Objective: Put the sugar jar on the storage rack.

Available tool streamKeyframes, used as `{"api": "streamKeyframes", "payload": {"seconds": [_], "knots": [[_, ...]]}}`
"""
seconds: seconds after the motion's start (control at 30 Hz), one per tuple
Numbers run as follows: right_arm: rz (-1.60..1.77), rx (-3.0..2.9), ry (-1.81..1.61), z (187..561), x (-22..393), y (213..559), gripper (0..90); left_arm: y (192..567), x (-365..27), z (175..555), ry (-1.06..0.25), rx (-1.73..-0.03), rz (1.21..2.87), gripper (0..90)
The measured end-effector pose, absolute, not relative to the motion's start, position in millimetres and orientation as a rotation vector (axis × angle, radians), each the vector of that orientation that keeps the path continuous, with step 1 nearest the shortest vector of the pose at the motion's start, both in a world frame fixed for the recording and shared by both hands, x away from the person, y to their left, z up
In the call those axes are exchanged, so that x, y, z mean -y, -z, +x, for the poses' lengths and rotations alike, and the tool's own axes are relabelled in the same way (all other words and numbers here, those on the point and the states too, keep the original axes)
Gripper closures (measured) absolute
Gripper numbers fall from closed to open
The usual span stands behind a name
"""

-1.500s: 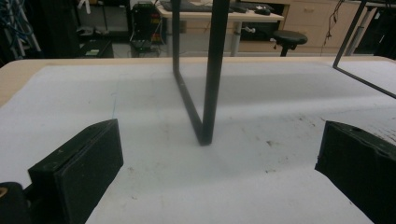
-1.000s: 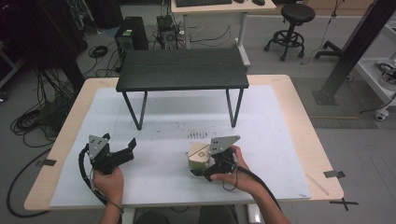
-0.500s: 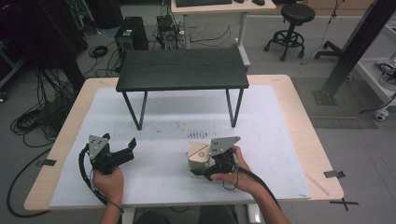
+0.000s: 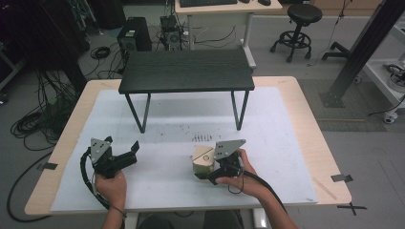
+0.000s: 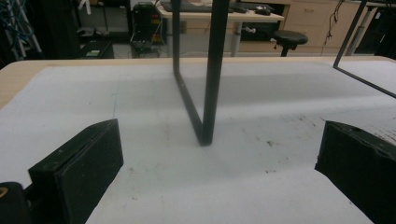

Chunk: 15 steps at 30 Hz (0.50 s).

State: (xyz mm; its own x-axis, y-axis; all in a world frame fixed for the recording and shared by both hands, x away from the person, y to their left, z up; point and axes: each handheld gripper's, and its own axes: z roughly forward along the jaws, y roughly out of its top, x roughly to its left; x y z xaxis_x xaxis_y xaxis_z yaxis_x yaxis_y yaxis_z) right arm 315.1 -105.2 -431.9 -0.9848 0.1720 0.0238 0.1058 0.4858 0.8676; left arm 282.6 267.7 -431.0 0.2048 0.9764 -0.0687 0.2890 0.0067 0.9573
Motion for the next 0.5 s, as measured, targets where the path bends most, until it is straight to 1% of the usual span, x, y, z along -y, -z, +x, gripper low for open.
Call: {"api": "streamKeyframes", "payload": {"seconds": [0.5], "knots": [[0.241, -2.651, -1.537, 315.4, 105.1, 431.5, 29.5, 430.9, -267.9, 282.4, -0.869, -1.267, 1.483, 0.6]]}}
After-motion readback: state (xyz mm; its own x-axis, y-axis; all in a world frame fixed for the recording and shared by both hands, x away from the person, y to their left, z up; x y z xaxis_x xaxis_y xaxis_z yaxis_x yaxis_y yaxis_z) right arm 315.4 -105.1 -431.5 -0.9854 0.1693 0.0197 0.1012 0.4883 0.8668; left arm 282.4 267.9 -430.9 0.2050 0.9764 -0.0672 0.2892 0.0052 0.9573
